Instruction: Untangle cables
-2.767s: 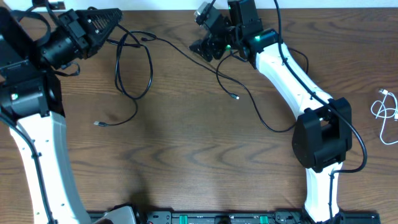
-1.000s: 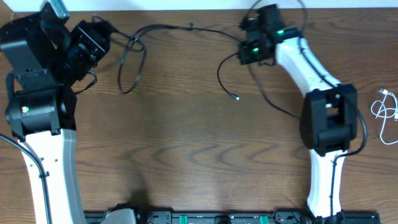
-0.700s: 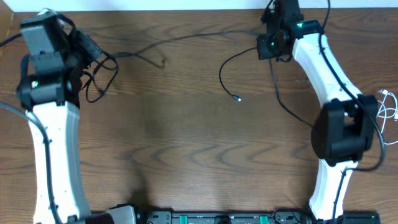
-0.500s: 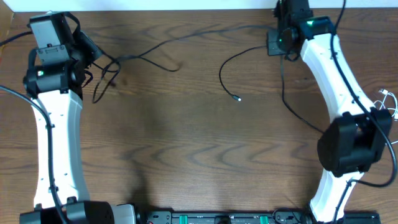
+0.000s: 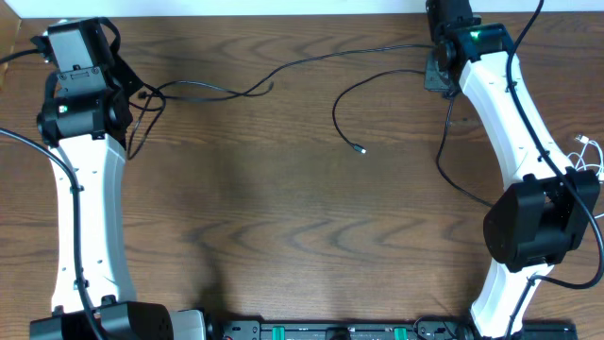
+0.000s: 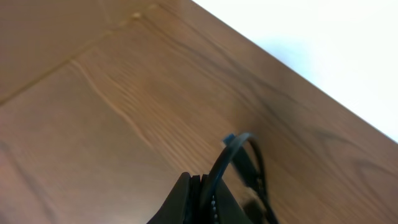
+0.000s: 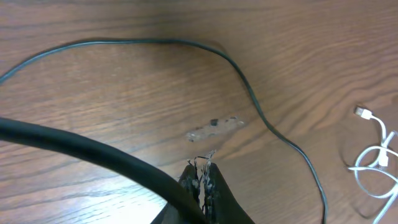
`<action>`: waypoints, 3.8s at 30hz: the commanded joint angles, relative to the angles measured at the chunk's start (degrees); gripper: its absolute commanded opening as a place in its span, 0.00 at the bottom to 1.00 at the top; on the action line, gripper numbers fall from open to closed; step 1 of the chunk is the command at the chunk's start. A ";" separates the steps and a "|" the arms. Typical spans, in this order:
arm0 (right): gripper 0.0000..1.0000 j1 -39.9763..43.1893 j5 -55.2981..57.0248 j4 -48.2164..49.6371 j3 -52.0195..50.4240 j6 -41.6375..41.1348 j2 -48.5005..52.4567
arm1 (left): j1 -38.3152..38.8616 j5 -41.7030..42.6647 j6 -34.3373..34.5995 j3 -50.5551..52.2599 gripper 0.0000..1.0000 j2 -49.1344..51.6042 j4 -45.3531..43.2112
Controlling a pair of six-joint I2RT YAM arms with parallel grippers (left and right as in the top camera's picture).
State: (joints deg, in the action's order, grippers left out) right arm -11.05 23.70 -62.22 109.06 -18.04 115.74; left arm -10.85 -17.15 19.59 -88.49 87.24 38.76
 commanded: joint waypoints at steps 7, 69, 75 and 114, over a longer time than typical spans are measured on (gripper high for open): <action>0.01 1.01 3.58 -3.19 0.46 -3.37 -1.01 | -4.48 -9.49 -0.48 -0.57 0.07 0.31 -1.55; 0.73 -11.08 -35.78 17.35 0.33 2.82 3.04 | 5.68 25.18 -0.22 -0.55 0.07 -3.93 9.55; 0.79 -13.07 -60.37 22.84 0.35 19.50 4.07 | 5.66 44.26 -4.11 -0.55 0.07 -0.42 9.14; 0.73 -24.61 -66.47 31.56 0.33 -17.16 4.20 | 10.73 16.79 40.28 -0.55 0.08 -0.42 0.63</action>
State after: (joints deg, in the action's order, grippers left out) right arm -33.69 -45.82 -30.57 108.90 -32.36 121.01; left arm -1.50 6.68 55.02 -88.58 87.02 40.01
